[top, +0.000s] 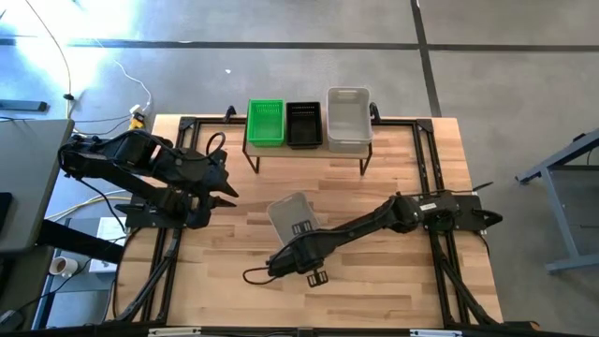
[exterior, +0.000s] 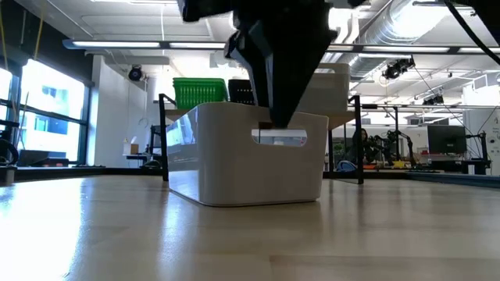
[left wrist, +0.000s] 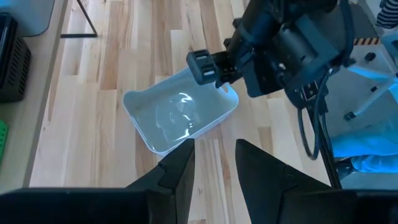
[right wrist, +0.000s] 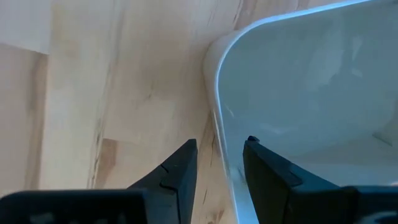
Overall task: Stack baskets on shelf by color
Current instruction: Stack the gray bin on top of the gray bins on the shelf
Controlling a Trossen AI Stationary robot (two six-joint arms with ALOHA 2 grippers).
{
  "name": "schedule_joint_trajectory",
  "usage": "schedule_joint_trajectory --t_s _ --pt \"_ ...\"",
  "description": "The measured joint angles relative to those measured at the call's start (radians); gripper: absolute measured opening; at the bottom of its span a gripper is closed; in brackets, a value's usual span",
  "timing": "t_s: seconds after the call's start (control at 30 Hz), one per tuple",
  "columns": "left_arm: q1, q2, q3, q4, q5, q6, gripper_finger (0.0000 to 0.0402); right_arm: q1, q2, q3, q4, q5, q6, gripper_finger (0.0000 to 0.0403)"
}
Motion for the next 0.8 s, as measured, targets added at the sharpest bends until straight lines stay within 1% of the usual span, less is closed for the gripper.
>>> schedule_joint_trajectory --t_s 0.4,0.5,0.57,0.63,0.7,0.73,0.8 --pt "0.0 0.0 0.0 0.0 0.0 0.0 0.0106 -0.014 0.081 0.0 0.013 -0.01 0.004 0.0115" --pt "0.0 0.0 0.0 0.0 0.0 0.0 0.0106 -0.016 0.091 -0.001 0.014 -0.016 0.005 0.0109" --pt "0.0 0.0 0.0 0.0 0.0 0.0 0.0106 -0.017 0.089 0.0 0.02 -0.016 0.005 0.0093" --pt "0.0 0.0 0.0 0.0 0.0 0.0 0.0106 -0.018 0.089 0.0 0.019 -0.017 0.008 0.0063" --pt "0.0 0.0 0.0 0.0 0.0 0.0 0.0106 -0.018 0.089 0.0 0.013 -0.033 0.019 0.0023" --pt "0.0 0.0 0.0 0.0 0.0 0.0 0.0106 -0.018 0.089 0.0 0.013 -0.048 0.023 0.0012" --pt "0.0 0.0 0.0 0.0 0.0 0.0 0.0106 -0.018 0.088 0.0 0.012 -0.058 0.025 0.0011"
